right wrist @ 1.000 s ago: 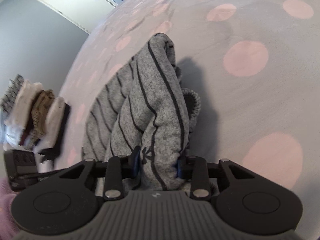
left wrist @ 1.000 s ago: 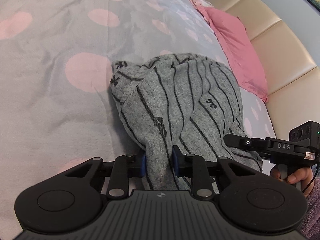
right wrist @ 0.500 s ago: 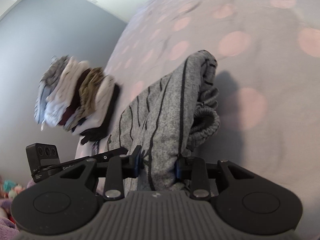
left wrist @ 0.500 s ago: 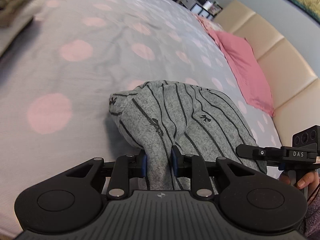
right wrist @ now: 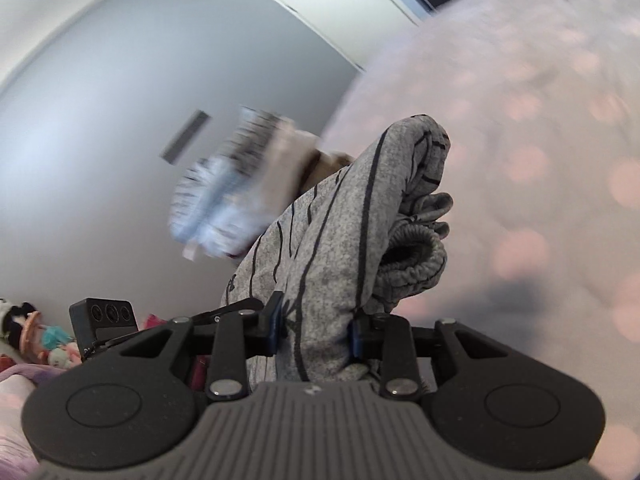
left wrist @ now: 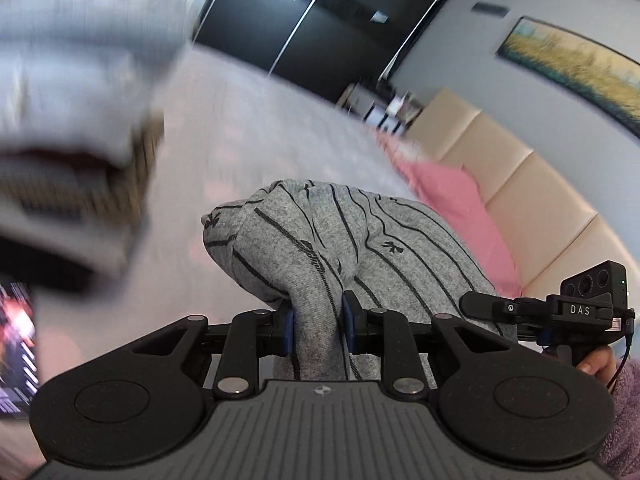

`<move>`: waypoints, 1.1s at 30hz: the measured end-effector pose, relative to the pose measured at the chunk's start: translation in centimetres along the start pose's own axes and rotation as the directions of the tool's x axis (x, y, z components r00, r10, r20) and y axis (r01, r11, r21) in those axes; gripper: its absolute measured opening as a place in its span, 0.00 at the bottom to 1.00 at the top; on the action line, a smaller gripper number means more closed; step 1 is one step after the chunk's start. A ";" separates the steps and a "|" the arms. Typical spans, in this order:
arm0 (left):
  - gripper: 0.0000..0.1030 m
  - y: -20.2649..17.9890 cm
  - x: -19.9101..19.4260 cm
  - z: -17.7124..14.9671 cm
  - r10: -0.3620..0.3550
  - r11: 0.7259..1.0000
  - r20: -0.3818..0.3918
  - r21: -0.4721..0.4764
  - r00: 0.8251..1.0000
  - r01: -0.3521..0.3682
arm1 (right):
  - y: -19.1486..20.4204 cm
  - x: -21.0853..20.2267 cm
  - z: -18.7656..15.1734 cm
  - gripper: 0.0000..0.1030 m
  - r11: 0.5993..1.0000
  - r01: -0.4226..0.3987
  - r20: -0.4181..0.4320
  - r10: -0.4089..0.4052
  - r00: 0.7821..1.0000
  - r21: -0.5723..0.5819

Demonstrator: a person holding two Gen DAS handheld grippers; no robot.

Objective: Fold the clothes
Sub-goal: 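Lift the folded striped shirt with both grippers and carry it toward the clothes stack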

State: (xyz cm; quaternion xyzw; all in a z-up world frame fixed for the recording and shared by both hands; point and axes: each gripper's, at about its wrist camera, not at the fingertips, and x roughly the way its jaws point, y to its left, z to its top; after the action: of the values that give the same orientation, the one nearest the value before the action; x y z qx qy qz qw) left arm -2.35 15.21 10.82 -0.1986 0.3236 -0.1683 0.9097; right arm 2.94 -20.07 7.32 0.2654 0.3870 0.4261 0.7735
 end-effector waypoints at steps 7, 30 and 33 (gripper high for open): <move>0.20 -0.8 -8.0 9.1 0.067 0.993 0.136 0.091 0.988 -0.080 | 10.2 2.2 5.4 0.33 0.988 -0.098 0.064 0.106 0.992 -0.117; 0.20 13.0 -9.5 25.1 0.304 0.945 0.255 0.037 0.918 -0.324 | 19.9 24.2 17.1 0.33 0.960 -0.229 0.080 0.244 0.967 -0.159; 0.20 16.3 -6.4 24.7 0.328 0.942 0.202 0.010 0.923 -0.337 | 18.4 27.6 17.1 0.33 0.972 -0.179 0.053 0.189 0.981 -0.150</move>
State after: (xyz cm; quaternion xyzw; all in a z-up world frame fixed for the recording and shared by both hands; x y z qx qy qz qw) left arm 12.04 38.37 24.09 -0.1364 0.2568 0.0017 0.9568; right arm 17.98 11.52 20.27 0.2577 0.3027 0.5136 0.7603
